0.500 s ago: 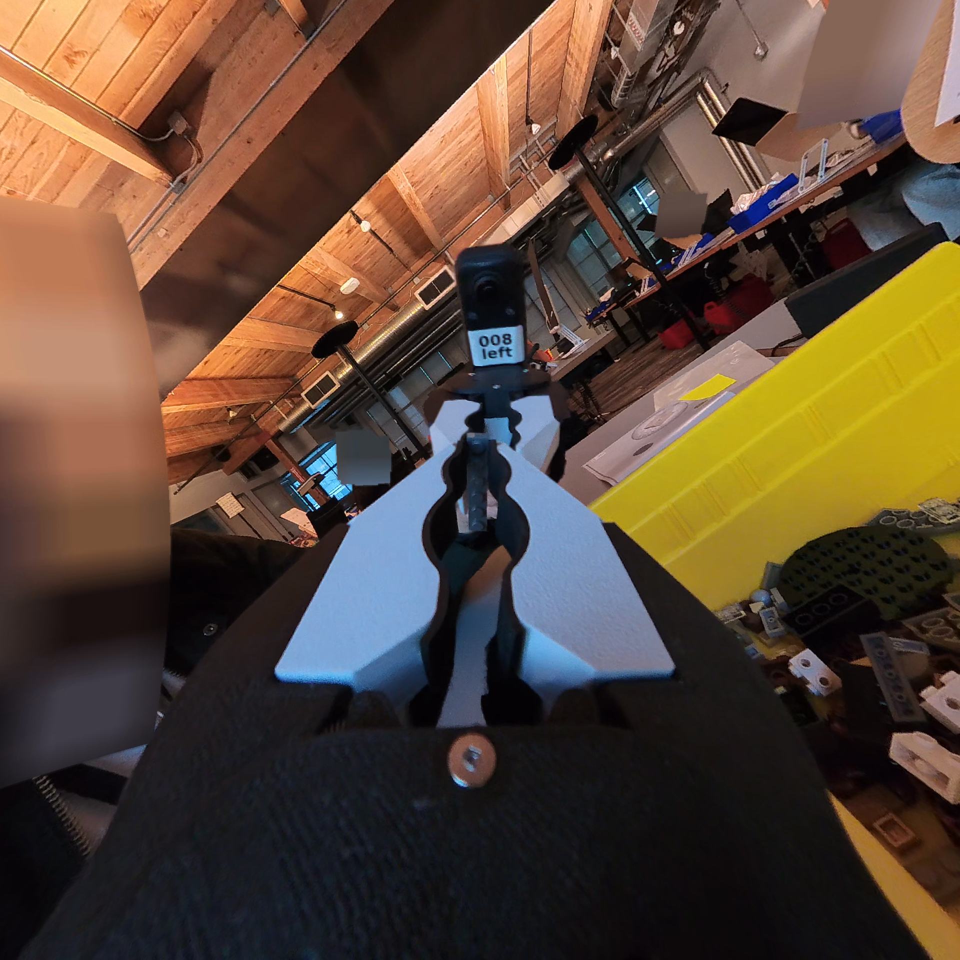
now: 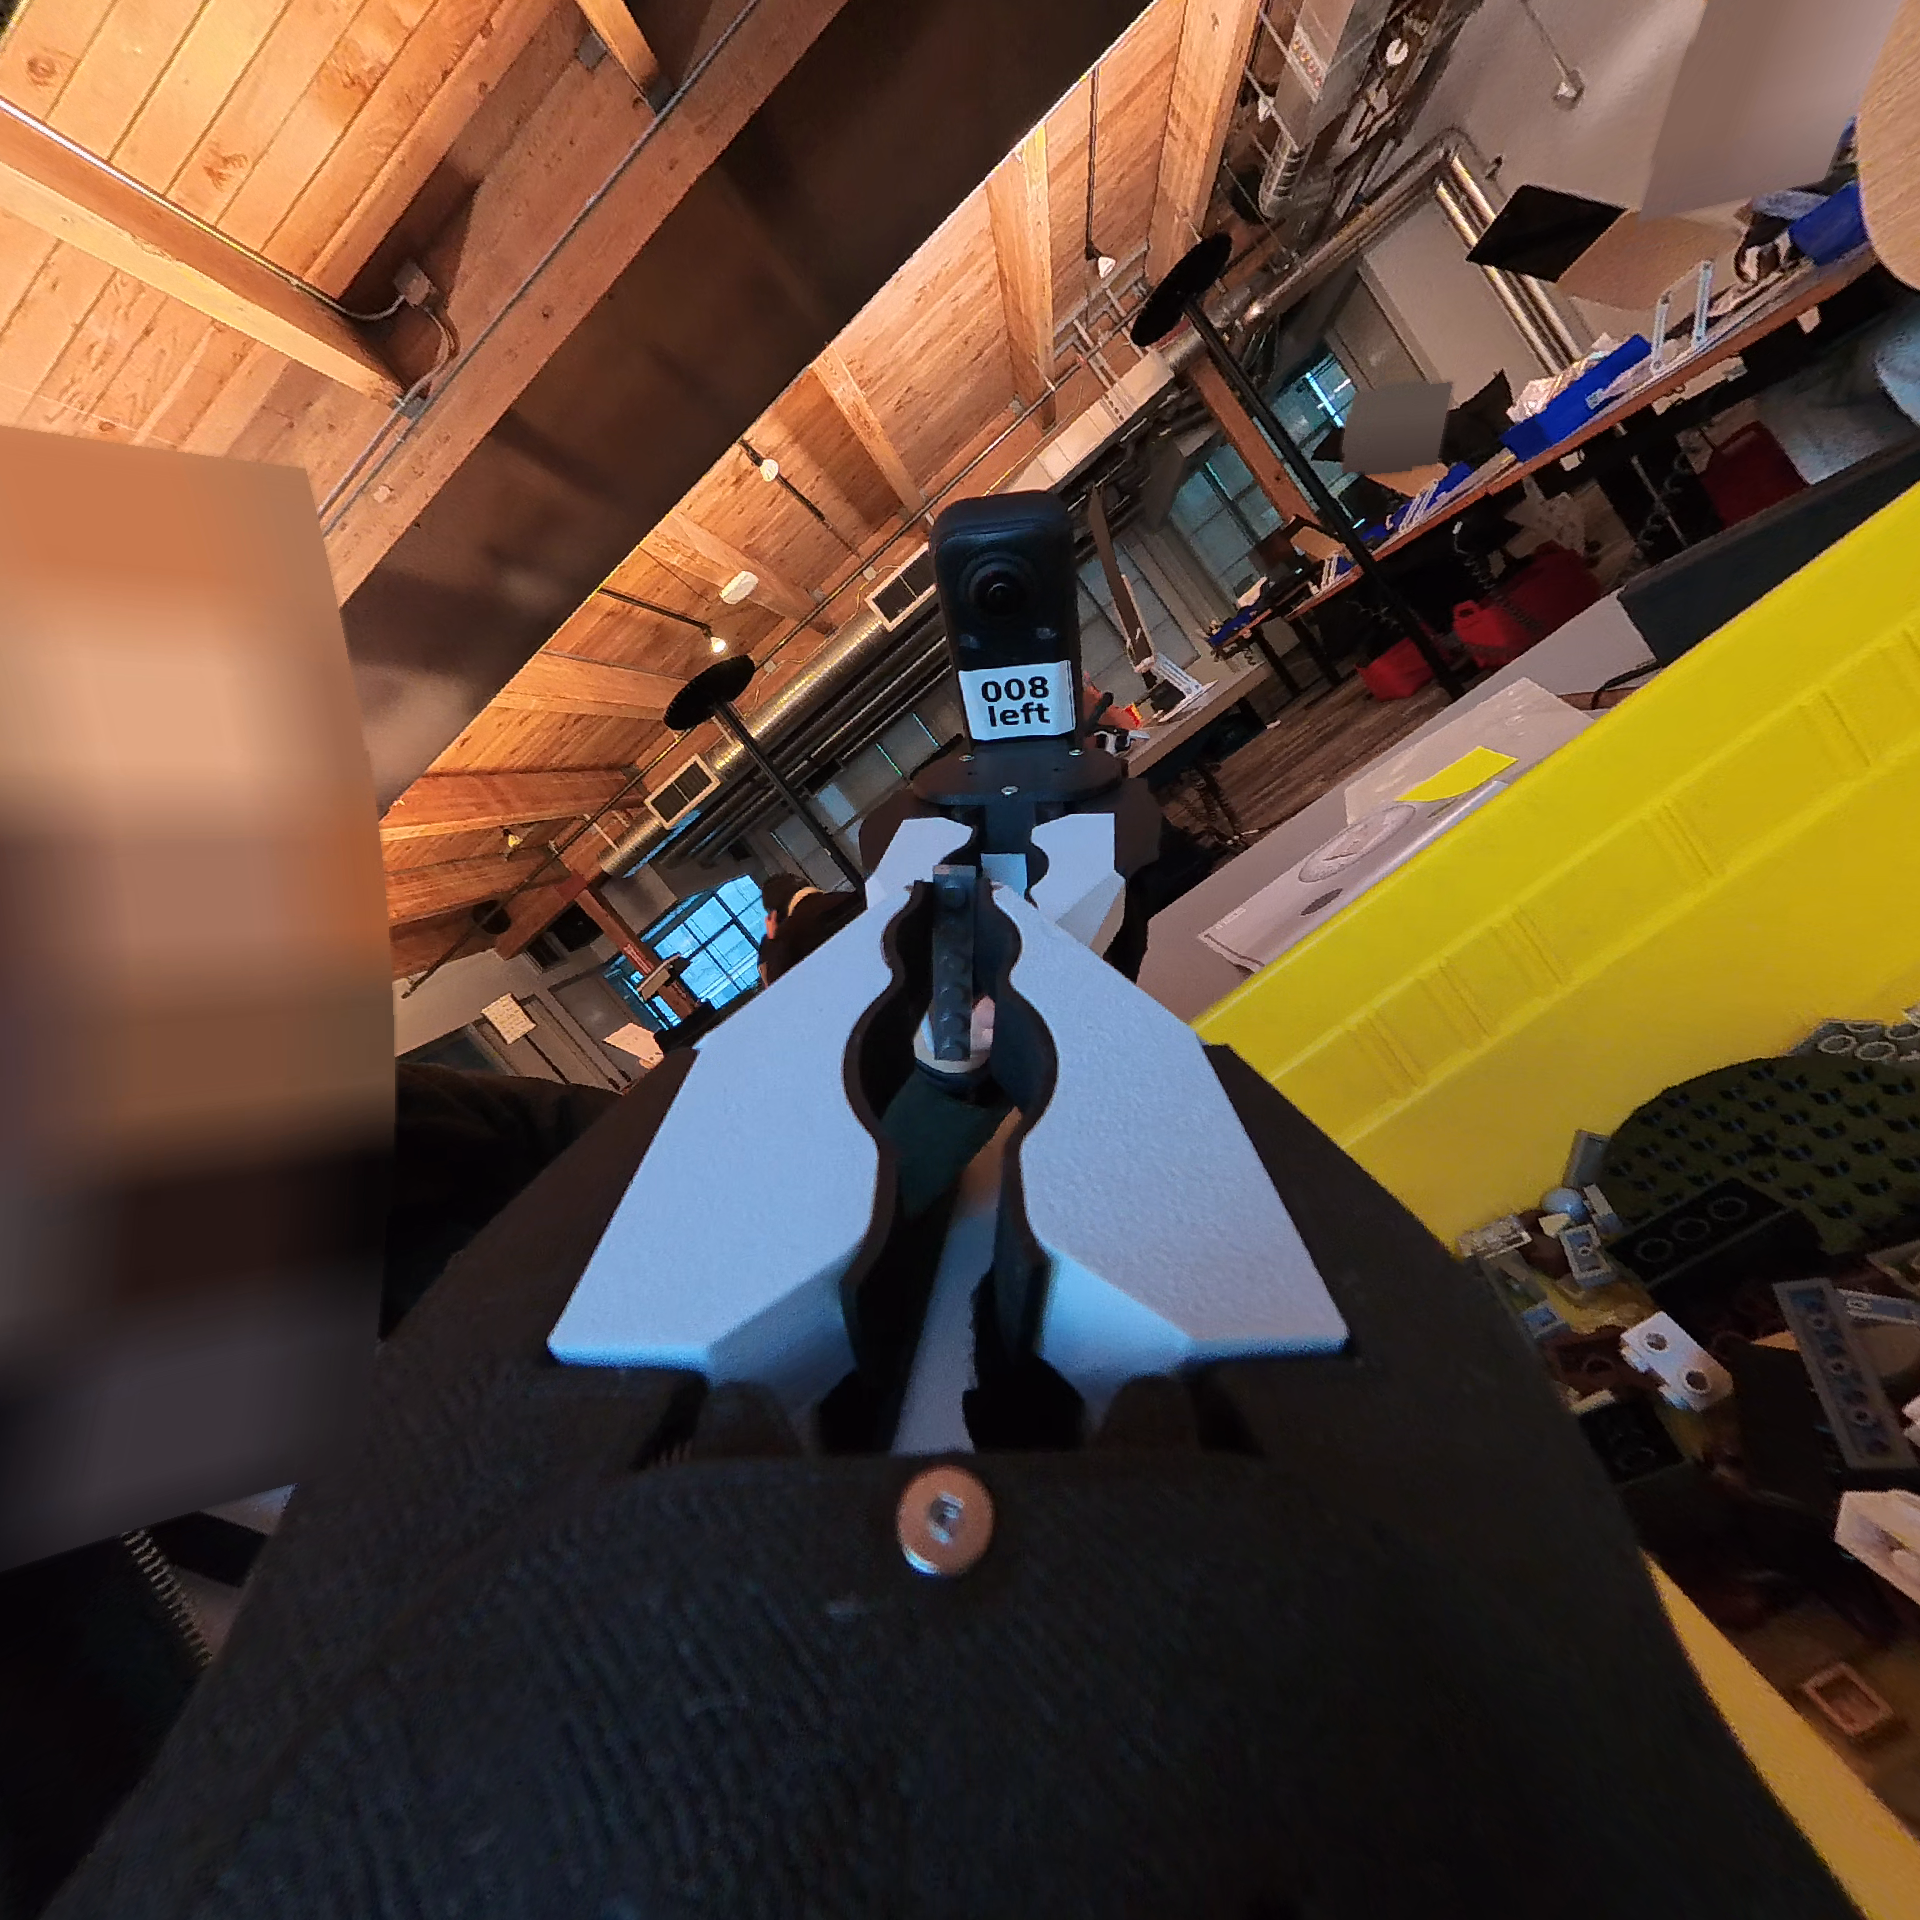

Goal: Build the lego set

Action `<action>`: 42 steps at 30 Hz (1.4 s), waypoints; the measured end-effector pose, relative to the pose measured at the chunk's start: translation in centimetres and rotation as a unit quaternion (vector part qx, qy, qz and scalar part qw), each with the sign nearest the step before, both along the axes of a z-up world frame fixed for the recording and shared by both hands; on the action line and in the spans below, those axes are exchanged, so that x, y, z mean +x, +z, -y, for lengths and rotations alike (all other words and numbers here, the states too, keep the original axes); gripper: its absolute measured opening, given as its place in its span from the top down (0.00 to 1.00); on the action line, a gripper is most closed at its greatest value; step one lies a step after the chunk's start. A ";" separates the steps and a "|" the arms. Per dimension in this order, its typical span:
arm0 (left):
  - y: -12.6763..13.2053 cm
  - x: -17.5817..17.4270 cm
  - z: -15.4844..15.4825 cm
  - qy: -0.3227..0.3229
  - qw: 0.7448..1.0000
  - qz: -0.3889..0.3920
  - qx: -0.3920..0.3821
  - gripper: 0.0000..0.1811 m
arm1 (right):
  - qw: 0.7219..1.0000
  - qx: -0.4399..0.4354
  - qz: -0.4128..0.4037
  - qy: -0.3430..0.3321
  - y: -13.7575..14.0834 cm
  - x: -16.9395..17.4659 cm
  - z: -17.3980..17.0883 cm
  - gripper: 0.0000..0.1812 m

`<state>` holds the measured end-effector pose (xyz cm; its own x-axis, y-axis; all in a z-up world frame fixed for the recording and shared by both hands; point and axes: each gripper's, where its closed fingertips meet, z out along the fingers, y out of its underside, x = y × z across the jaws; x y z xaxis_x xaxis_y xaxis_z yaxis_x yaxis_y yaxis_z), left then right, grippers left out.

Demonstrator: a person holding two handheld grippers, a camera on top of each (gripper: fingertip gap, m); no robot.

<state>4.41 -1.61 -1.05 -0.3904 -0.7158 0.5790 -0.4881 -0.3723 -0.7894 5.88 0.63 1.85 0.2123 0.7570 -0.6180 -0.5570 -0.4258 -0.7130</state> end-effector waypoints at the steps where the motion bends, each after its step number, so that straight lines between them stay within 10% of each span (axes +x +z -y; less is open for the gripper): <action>1: 0.0 0.0 0.0 0.000 1.000 0.001 0.000 0.91 | 1.000 -0.001 -0.001 0.000 0.0 0.0 0.0 0.97; 34: -0.3 0.1 -0.7 0.013 1.000 0.004 0.014 0.97 | 0.998 -0.017 0.051 -0.014 -1.7 -1.2 -0.8 0.86; 42: 0.3 -0.5 0.0 -0.015 1.000 0.006 -0.023 0.97 | 0.998 -0.023 0.058 0.030 -1.4 -2.4 0.2 0.98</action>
